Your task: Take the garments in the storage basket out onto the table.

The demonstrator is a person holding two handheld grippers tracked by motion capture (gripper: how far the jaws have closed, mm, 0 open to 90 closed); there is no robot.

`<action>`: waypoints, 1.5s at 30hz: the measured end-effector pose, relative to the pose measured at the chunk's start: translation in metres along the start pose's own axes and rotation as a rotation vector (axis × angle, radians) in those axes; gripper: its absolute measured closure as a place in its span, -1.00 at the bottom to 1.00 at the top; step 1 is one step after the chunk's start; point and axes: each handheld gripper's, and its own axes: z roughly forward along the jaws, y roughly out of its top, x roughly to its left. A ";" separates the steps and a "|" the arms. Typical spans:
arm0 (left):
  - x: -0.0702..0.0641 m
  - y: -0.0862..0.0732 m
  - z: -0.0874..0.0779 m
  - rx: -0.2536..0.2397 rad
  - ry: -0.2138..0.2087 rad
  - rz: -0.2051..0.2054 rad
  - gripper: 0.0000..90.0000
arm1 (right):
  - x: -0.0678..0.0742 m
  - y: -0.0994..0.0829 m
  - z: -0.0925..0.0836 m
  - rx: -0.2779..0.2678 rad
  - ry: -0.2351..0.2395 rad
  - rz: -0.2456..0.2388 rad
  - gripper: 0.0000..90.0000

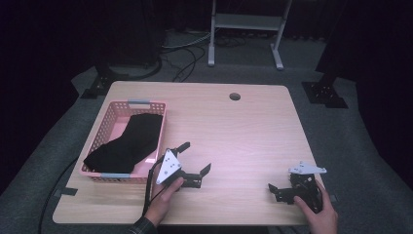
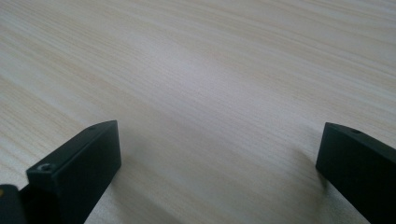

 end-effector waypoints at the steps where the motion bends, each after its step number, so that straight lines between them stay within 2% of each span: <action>1: 0.000 0.000 0.000 0.002 0.000 -0.002 -0.99 | 0.000 0.000 0.000 0.000 0.000 0.000 -1.00; 3: 0.000 0.000 0.001 0.003 -0.003 -0.002 -0.99 | 0.000 0.000 0.000 0.000 0.000 0.000 -1.00; 7: -0.001 0.001 0.004 0.014 -0.015 -0.028 -0.99 | 0.000 0.000 0.000 0.000 0.000 0.000 -1.00; 16: -0.007 0.006 0.008 0.025 -0.044 -0.027 -0.99 | 0.000 0.000 0.000 -0.001 0.000 -0.001 -1.00; 22: -0.007 0.012 0.008 0.031 -0.041 -0.036 -0.99 | 0.000 0.000 0.000 -0.001 -0.001 0.000 -1.00; 28: -0.007 0.023 0.007 0.033 -0.048 -0.072 -0.99 | 0.000 0.000 0.000 0.000 -0.001 0.001 -1.00; 35: -0.010 0.032 0.007 0.040 -0.062 -0.057 -0.99 | 0.000 0.000 0.000 0.000 -0.001 0.001 -1.00; 38: -0.009 0.038 0.006 0.048 -0.063 -0.072 -0.99 | 0.000 0.000 0.000 0.000 -0.001 0.000 -1.00; 45: -0.005 0.050 0.003 0.054 -0.065 -0.072 -0.99 | 0.000 0.000 0.000 0.000 -0.001 0.001 -1.00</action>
